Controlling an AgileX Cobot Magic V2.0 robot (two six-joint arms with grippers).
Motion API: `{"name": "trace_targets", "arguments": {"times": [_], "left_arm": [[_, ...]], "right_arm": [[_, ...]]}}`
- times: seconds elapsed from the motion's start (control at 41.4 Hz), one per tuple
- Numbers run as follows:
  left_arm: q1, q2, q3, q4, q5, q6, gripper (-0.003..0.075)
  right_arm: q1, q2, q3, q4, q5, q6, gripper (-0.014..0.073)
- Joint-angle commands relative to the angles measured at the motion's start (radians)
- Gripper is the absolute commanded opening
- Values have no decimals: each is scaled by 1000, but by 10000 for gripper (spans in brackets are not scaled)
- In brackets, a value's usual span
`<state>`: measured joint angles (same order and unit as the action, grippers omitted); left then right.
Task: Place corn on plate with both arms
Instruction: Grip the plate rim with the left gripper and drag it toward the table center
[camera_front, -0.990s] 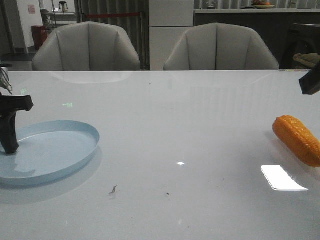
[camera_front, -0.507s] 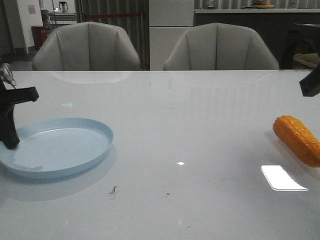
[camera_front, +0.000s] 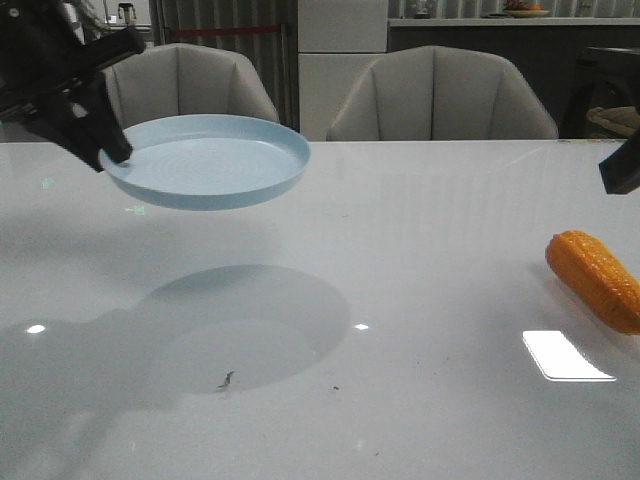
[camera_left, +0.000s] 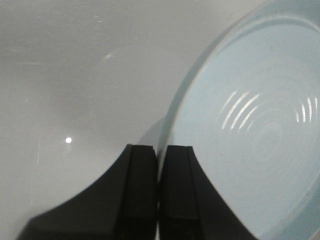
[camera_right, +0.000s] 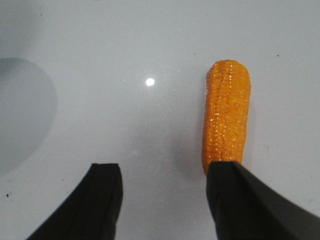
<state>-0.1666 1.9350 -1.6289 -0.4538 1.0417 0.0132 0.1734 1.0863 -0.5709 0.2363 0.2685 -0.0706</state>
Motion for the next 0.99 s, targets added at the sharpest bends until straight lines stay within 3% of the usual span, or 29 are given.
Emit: {"name": "trace_targets", "arguments": {"times": [0.0, 0.314, 0.58, 0.821, 0.966], "left_arm": [[-71, -48, -39, -59, -31, -2, 94], [-233, 39, -39, -57, -50, -19, 95], [-243, 145, -39, -27, 30, -19, 95], [-245, 166, -40, -34, -23, -19, 99], [-245, 166, -47, -38, -12, 19, 180]], "right_arm": [[2, -16, -35, 4, -49, -8, 489], [2, -16, -35, 4, -41, -8, 489], [2, -16, -35, 4, -7, -8, 489], [2, -16, -35, 4, -3, -8, 489], [2, -16, -35, 4, -2, -8, 489]]}}
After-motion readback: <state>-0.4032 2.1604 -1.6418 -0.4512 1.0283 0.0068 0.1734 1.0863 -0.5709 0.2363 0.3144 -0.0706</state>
